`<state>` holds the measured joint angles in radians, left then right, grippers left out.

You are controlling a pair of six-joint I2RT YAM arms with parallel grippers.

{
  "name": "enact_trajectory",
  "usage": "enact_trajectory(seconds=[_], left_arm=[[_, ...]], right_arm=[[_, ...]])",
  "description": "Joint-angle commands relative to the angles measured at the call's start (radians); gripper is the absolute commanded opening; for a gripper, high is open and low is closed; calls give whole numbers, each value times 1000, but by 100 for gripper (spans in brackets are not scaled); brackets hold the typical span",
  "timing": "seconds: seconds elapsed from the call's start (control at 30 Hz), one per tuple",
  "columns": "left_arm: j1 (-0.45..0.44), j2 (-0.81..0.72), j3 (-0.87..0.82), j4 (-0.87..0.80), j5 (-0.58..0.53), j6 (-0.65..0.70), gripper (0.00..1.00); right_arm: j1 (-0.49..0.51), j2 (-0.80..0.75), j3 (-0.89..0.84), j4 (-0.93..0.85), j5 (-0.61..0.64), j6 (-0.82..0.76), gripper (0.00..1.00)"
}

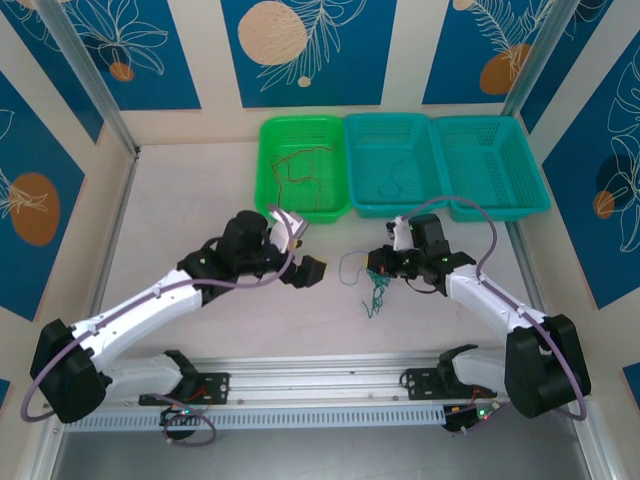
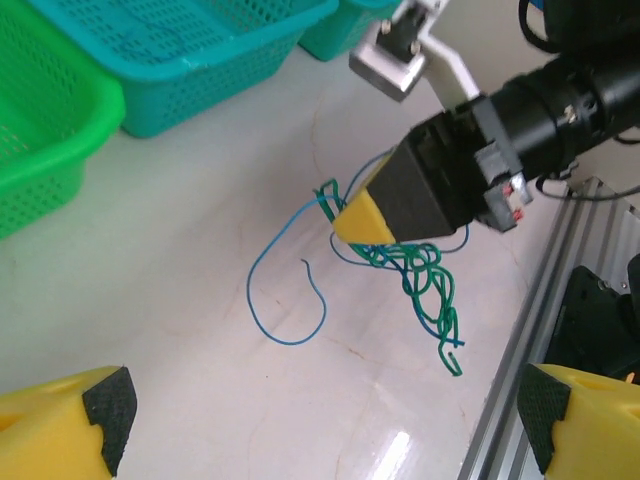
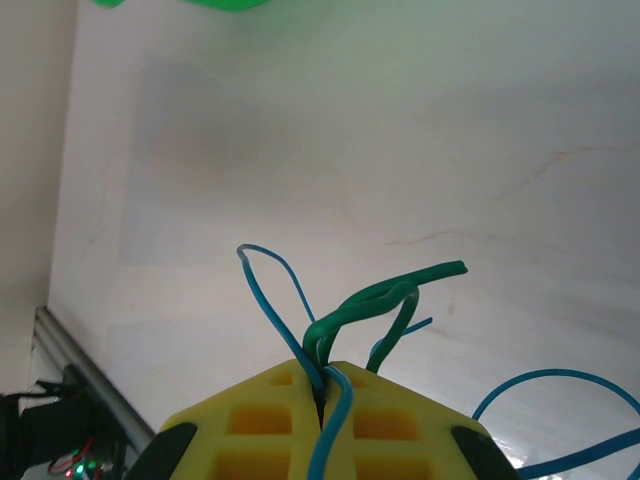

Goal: Untangle the cables

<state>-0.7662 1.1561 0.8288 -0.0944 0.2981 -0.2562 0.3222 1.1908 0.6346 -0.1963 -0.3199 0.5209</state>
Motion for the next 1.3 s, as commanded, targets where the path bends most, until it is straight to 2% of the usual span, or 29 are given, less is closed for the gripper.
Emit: enact_trajectory(seconds=[0.0,0.17,0.3,0.37,0.4,0.5,0.67,0.7,0.73,0.9,0.97,1.07,1.2,1.27], left_arm=[[-5,-3,-98,272,67,-67,99],[-6,121,-138,361,72,-66,99],[-4,201,-126,352,-71,-75,99],[-2,228,-133,387,-107,-84,94],[-1,237,-136,403,-112,-89,88],[1,259,-141,429,-120,-115,61],[4,257,-188,512,-86,-162,11],[5,253,-192,516,-81,-165,3],[5,247,-195,509,-84,-170,0],[12,179,-190,379,-208,-176,0],[24,132,-193,319,-278,-193,0],[57,50,-211,256,-340,-231,0],[114,-61,-255,228,-359,-265,0],[130,-113,-266,201,-374,-265,0]], right_arm=[[28,6,36,29,-112,-55,0],[85,22,55,55,-166,-67,0],[136,42,79,55,-200,-79,0],[164,43,89,58,-204,-84,0],[172,43,90,57,-200,-82,0],[181,52,98,48,-170,-66,0],[180,82,112,38,-146,-58,0],[179,89,115,36,-139,-58,0],[181,99,121,26,-123,-56,0],[178,138,148,-55,41,-53,6],[175,151,150,-95,148,-43,10],[160,171,135,-129,280,-24,10],[105,195,91,-120,329,20,11],[71,213,80,-124,346,48,19]])
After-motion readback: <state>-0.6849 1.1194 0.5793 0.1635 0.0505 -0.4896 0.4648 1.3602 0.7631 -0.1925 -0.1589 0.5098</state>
